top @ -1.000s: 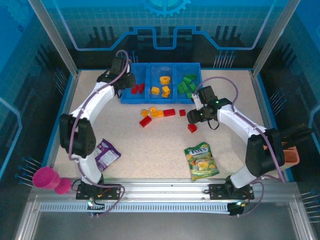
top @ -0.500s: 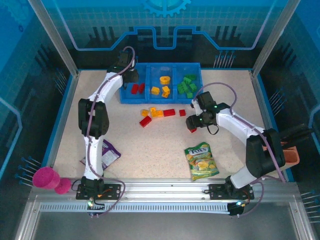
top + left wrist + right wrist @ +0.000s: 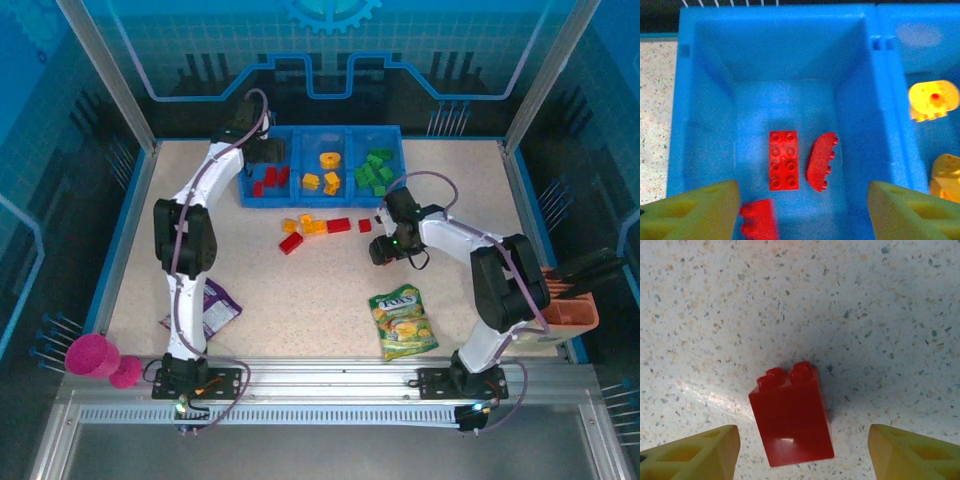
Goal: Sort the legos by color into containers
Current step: Place the lego in the container, then pick up the lego from the center of the table.
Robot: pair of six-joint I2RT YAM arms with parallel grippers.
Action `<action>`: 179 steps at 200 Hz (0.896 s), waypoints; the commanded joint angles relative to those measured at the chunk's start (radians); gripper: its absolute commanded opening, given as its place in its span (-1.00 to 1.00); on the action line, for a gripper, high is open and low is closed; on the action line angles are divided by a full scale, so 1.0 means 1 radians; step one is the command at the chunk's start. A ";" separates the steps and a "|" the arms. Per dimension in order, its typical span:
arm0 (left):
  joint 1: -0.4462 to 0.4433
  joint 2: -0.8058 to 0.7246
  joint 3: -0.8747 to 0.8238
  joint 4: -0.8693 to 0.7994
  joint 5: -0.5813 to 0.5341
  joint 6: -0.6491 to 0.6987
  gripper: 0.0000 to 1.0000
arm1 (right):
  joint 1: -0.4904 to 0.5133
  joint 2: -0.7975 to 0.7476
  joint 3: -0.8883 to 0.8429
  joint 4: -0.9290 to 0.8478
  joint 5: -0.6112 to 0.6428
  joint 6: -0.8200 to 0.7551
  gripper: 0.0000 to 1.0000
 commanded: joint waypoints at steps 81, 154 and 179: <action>-0.012 -0.412 -0.134 -0.029 0.044 0.048 0.47 | 0.024 0.094 0.026 -0.020 -0.012 -0.001 -0.10; -0.010 -0.624 -0.306 -0.140 -0.019 0.105 0.54 | 0.037 0.084 0.064 -0.089 -0.011 -0.015 -0.48; 0.001 -0.723 -0.422 -0.143 -0.024 0.127 0.59 | 0.040 0.038 0.117 -0.121 -0.002 -0.025 -0.51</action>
